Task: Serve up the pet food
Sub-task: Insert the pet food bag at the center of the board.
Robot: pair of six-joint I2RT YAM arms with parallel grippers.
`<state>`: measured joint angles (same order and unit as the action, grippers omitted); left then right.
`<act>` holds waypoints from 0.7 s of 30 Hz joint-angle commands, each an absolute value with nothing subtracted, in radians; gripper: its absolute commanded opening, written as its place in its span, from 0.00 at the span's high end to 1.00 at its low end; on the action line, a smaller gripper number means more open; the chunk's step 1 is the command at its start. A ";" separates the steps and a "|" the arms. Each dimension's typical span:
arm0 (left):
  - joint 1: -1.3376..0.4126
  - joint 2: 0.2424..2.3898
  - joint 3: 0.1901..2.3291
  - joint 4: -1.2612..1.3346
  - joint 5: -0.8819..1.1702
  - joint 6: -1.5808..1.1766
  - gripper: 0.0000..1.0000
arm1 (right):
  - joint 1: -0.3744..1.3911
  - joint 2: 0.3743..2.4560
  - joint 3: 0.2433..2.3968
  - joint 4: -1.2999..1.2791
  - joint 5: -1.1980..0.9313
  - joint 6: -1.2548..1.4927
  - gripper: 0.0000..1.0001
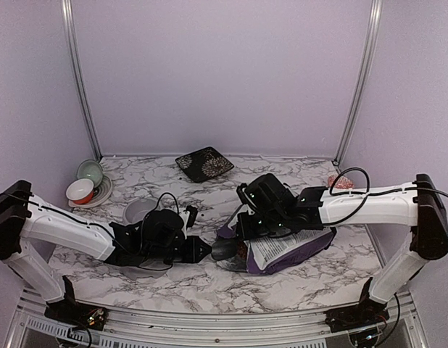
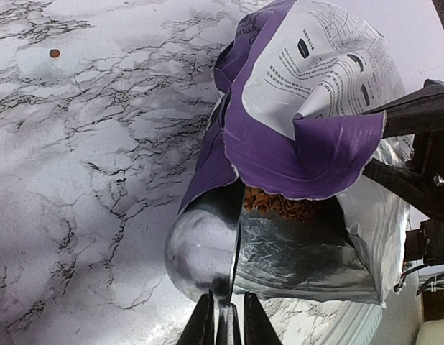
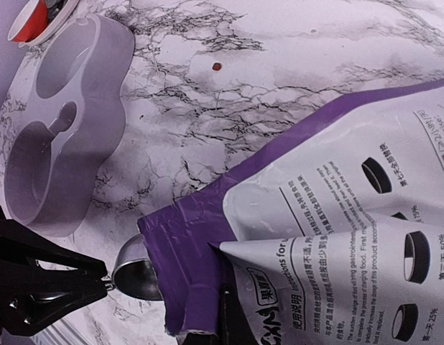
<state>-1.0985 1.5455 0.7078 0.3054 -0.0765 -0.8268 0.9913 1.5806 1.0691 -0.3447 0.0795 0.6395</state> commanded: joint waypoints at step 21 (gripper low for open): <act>-1.099 1.628 0.752 0.362 -0.042 -0.895 1.00 | 1.005 1.620 1.111 -0.391 0.067 0.647 1.00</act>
